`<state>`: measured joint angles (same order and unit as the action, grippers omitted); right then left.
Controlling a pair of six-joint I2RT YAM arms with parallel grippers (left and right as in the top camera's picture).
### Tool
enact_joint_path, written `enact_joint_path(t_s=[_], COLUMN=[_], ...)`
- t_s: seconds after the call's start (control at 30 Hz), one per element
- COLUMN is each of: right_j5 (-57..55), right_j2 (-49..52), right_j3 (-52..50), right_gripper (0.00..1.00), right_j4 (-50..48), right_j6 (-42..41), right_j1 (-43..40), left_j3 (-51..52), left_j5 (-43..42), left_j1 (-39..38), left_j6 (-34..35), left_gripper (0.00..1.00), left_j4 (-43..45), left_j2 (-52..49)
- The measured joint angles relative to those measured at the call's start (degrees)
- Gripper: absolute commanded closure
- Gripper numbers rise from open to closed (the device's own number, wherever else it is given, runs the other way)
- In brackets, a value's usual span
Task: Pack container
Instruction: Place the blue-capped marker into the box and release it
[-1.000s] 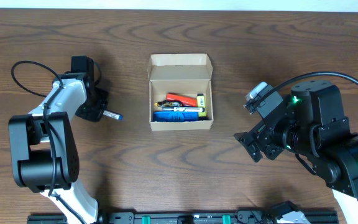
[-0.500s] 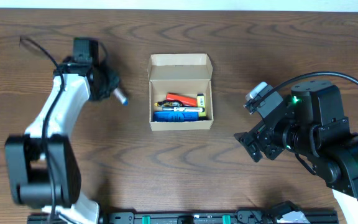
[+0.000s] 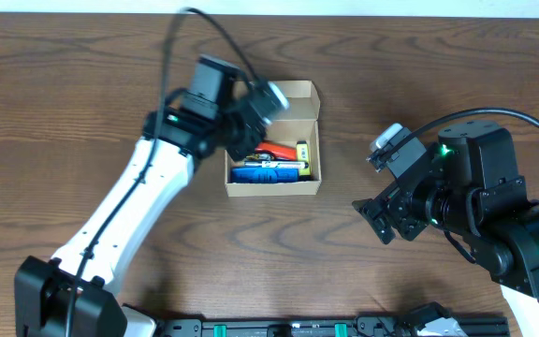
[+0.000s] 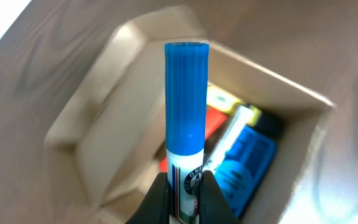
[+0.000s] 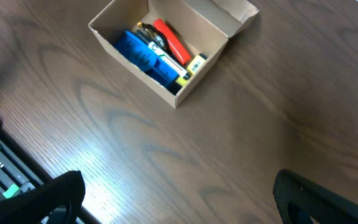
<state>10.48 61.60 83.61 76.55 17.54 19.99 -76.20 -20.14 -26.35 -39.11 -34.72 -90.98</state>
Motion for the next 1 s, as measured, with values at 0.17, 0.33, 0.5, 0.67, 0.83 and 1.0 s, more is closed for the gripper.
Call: enact_joint_path(t_s=[0.17,0.33,0.5,0.67,0.83,1.0], right_j5=[0.0,0.0,0.0,0.0,0.0,0.0], right_j2=[0.0,0.0,0.0,0.0,0.0,0.0], right_j3=[0.0,0.0,0.0,0.0,0.0,0.0], right_gripper=[0.01,0.01,0.01,0.01,0.01,0.01], right_j4=[0.0,0.0,0.0,0.0,0.0,0.0], right_j6=[0.0,0.0,0.0,0.0,0.0,0.0], right_j1=[0.0,0.0,0.0,0.0,0.0,0.0], left_j3=[0.0,0.0,0.0,0.0,0.0,0.0], left_j5=[-0.3,-0.2,-0.2,0.0,0.0,0.0], left_j1=[-2.9,-2.9,-2.9,-2.9,-2.9,-2.9], left_j6=[-13.7,-20.0,-22.4,-23.4,-21.8,-14.2], left_gripper=[0.94,0.94,0.81,0.55,0.48,0.54], left_j4=[-2.4,-4.5,-4.9,-4.9,-4.9,-4.9], left_j2=[-0.4,-2.3,-4.4,-5.1,-5.1,-4.9])
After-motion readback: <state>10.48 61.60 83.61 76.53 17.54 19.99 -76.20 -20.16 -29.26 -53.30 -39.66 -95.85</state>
